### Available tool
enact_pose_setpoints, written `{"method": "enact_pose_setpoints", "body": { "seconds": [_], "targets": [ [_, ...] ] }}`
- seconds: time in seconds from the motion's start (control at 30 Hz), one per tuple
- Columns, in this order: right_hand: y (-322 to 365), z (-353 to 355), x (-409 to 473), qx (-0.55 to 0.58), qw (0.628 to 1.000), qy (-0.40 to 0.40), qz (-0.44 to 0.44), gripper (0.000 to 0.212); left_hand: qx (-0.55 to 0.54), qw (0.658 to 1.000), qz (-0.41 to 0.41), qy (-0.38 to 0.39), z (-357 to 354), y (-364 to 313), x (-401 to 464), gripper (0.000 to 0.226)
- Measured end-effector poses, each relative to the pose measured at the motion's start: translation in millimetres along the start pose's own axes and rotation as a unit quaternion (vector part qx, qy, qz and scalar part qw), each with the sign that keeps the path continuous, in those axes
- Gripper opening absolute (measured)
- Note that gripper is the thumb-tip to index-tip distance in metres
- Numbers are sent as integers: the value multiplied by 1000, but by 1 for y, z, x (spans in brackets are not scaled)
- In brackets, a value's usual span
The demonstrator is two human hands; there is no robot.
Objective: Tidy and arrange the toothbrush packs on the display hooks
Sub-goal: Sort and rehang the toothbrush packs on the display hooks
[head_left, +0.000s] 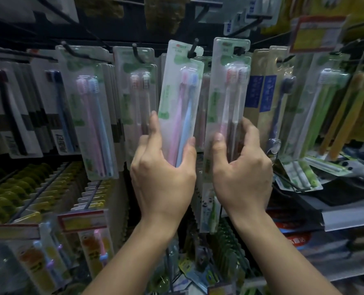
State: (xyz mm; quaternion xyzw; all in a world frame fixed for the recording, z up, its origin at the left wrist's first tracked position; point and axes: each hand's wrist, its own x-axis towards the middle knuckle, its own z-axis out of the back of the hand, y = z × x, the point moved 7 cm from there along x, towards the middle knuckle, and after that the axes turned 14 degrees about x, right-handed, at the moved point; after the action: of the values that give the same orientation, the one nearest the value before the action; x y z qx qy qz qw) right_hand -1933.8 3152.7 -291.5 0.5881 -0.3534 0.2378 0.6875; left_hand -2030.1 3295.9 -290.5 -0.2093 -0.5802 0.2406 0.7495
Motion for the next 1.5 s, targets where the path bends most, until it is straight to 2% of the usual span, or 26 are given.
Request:
{"method": "enact_pose_setpoints", "body": {
  "seconds": [0.2,0.37,0.53,0.73,0.97,1.13,1.27,1.33,1.5],
  "targets": [
    [-11,-5,2,-27,999,23,-31,60,33,999,15,30,-5,2,3,81],
    [-18,-15,8,-54,997,44,-27,59,122,990,-10,64,-12,-2,9,84],
    [-28,-25,19,-72,994,62,-48,62,204,976,-41,64,-17,-12,12,89],
    [-36,-38,29,-75,995,61,-35,60,153,982,-79,83,-31,-18,12,88],
    [-36,-51,36,-72,996,50,-3,61,193,971,-108,96,-56,-19,18,78],
    [-33,-58,36,-50,997,46,45,58,210,967,-100,106,-71,-13,24,75],
    [-36,-64,40,-51,996,41,53,51,148,977,-71,137,-84,-5,30,70],
    [-38,-68,40,-54,996,45,48,53,114,979,-64,157,-90,-3,33,66],
    [-41,-74,44,-97,993,49,48,61,87,974,-58,203,-99,2,36,76]
  ]
}}
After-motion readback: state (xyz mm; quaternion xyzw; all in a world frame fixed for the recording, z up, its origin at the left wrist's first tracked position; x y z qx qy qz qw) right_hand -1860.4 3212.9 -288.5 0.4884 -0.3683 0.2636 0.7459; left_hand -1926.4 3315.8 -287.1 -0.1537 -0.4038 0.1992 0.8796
